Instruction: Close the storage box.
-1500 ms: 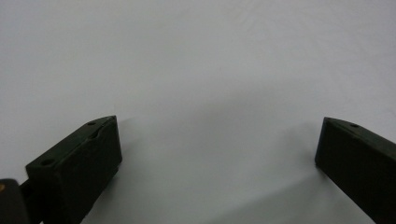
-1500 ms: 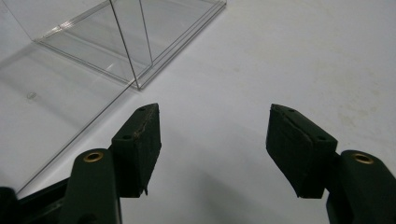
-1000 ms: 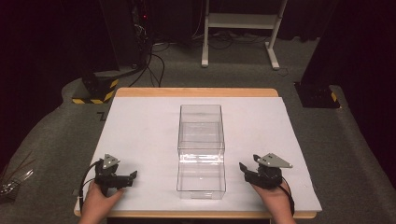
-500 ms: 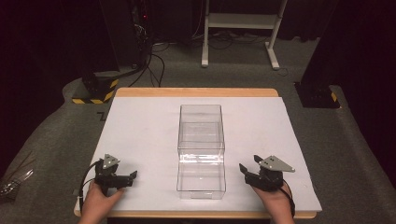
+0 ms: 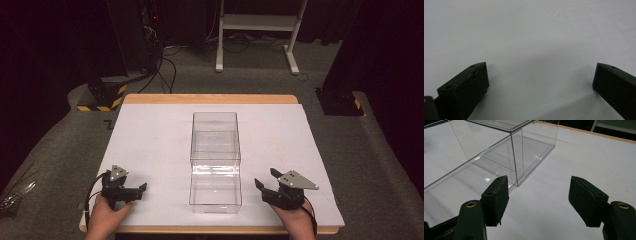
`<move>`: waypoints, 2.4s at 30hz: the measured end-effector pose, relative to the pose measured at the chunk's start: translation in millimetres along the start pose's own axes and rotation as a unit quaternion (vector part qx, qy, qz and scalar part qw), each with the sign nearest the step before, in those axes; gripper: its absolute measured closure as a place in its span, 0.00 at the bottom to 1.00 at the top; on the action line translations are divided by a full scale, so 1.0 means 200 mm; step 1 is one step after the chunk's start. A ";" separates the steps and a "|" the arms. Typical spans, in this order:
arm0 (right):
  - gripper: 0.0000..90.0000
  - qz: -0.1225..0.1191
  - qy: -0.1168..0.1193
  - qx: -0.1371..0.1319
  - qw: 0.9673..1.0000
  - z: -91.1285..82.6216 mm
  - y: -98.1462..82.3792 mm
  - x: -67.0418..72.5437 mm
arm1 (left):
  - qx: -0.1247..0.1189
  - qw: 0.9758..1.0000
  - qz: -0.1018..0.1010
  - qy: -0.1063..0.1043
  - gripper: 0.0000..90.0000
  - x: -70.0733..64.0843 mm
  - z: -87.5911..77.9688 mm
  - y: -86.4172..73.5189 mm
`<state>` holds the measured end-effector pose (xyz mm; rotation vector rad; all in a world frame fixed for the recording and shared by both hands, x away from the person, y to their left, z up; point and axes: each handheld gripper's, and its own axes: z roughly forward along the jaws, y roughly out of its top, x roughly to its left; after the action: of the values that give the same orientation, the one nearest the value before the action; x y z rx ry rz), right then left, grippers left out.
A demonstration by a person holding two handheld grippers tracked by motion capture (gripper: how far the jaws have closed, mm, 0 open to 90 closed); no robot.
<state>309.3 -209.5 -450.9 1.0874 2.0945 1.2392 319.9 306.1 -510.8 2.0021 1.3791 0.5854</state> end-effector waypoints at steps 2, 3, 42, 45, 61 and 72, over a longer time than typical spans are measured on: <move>0.37 0.000 0.001 -0.001 1.000 -0.01 0.00 0.00 | 0.000 1.000 0.000 0.000 0.01 0.00 0.00 0.00; 0.36 0.000 0.002 -0.002 1.000 -0.01 0.00 0.01 | 0.000 1.000 0.000 0.000 0.01 0.00 0.00 0.00; 0.34 -0.022 0.082 -0.044 0.995 -0.13 0.05 0.26 | 0.000 1.000 -0.001 -0.001 0.01 0.00 0.00 0.00; 0.32 -0.025 0.093 -0.039 0.995 -0.12 0.05 0.28 | 0.000 1.000 -0.002 -0.001 0.01 0.00 0.00 0.00; 0.27 -0.043 0.127 -0.004 0.991 -0.08 0.01 0.33 | 0.000 1.000 -0.002 -0.001 0.01 0.00 0.00 0.00; 0.27 -0.054 0.137 0.015 0.989 -0.04 -0.02 0.34 | 0.000 1.000 -0.001 -0.001 0.01 0.00 0.00 0.00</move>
<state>262.7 -159.5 -449.7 0.8422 2.3468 1.3735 320.0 306.1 -510.8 2.0000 1.3798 0.5816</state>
